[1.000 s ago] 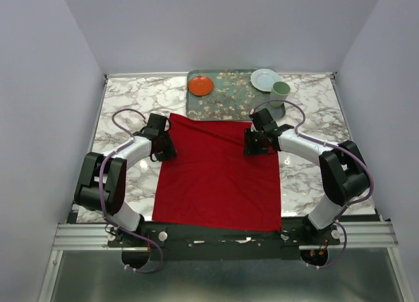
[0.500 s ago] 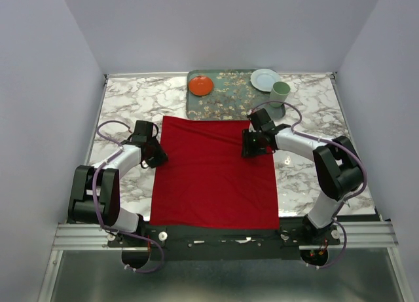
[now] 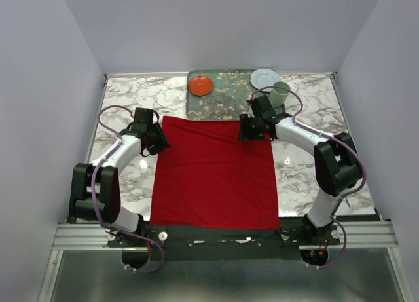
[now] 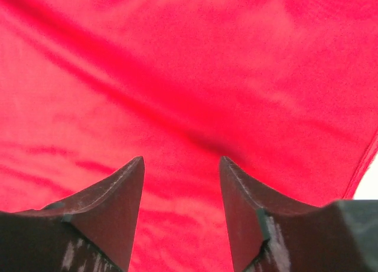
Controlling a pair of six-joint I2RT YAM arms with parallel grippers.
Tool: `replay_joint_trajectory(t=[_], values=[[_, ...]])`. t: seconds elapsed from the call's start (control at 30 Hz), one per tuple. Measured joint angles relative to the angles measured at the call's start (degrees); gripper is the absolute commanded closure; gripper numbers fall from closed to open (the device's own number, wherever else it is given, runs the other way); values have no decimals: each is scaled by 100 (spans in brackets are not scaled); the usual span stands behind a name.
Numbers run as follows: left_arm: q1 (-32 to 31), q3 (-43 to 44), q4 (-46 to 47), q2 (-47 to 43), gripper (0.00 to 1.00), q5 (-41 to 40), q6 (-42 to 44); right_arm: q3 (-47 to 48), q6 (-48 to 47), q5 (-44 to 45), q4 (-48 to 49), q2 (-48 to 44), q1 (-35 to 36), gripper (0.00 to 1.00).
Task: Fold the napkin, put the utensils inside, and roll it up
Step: Flatten the napkin out
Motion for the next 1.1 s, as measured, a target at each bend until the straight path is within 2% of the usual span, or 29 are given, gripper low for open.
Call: replay_joint_trajectory(t=[0.07, 0.23, 0.43, 0.73, 0.83, 0.97, 1.1], values=[[-11, 160, 55, 273, 54, 31, 48, 155, -7, 33, 2, 120, -94, 53], [-142, 120, 136, 699, 50, 39, 46, 540, -105, 144, 0, 645, -411, 55], [-225, -258, 186, 608, 46, 63, -94, 599, -149, 192, -9, 981, -645, 55], [-238, -649, -15, 74, 45, 57, -214, 601, -142, 188, -7, 992, -894, 56], [-251, -564, -125, 76, 45, 13, -179, 601, -146, 181, -7, 992, -894, 52], [-256, -184, -232, 173, 45, -35, -59, 643, -186, 142, -76, 992, -894, 36], [-258, 111, -221, 175, 44, -52, 66, 645, -249, 136, -229, 887, -894, 28]])
